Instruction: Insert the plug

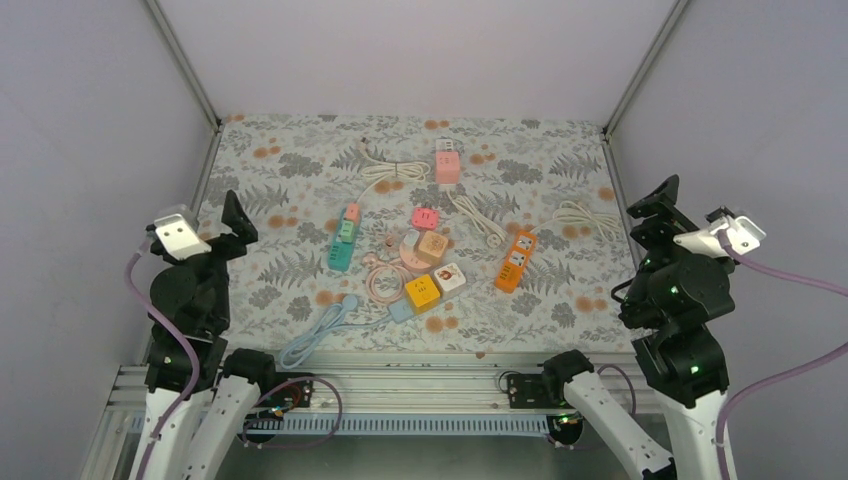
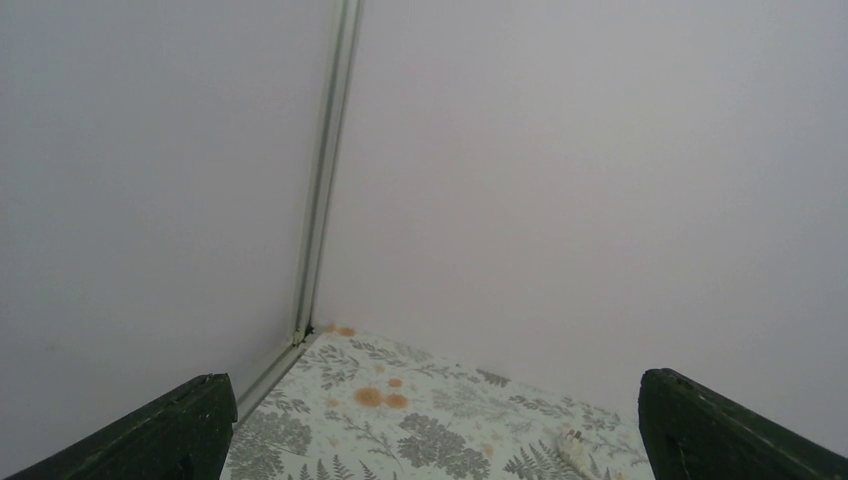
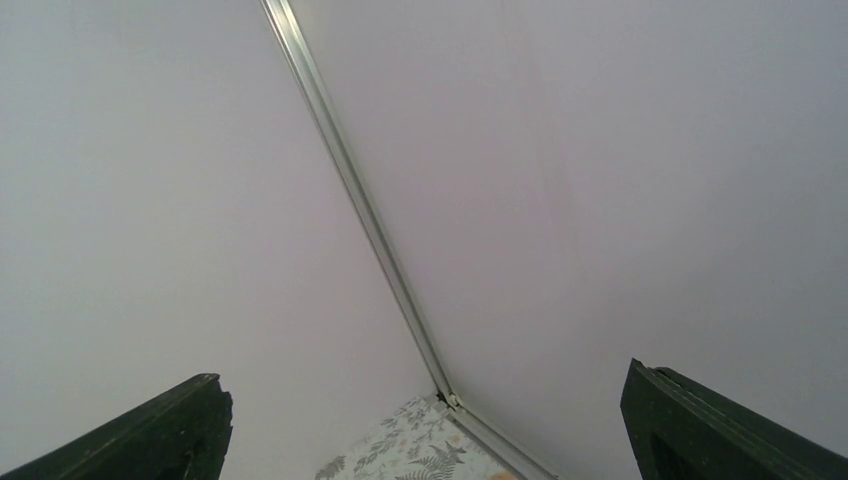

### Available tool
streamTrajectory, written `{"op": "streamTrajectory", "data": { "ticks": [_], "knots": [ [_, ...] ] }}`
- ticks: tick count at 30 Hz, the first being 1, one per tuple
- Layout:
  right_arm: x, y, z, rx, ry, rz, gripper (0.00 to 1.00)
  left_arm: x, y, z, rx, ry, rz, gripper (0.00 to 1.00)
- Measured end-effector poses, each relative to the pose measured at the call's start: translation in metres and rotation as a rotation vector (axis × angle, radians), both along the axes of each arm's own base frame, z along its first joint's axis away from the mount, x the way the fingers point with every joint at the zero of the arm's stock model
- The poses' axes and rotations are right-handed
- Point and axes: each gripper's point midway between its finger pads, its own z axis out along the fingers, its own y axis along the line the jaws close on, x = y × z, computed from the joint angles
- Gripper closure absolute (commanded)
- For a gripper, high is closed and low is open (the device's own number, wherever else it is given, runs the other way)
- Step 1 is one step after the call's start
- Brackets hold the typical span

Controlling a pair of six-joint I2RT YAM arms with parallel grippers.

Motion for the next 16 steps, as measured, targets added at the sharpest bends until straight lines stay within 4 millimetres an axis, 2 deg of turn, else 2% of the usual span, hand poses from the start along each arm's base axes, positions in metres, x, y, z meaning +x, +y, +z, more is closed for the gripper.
{"op": "streamTrajectory", "data": {
  "ticks": [7,11,16],
  "knots": [
    [-0.012,-0.004,-0.010,0.044,-0.028,0.008,0.00,-0.006,0.005,0.008,-0.007,-0.018,0.022,0.00],
    [-0.016,-0.004,-0.016,0.074,-0.034,0.029,0.00,-0.014,0.006,0.033,-0.018,-0.049,0.021,0.00],
    [-0.002,0.009,-0.036,0.078,0.019,0.095,0.00,-0.025,0.007,0.061,-0.024,-0.080,0.013,0.00]
  ]
}}
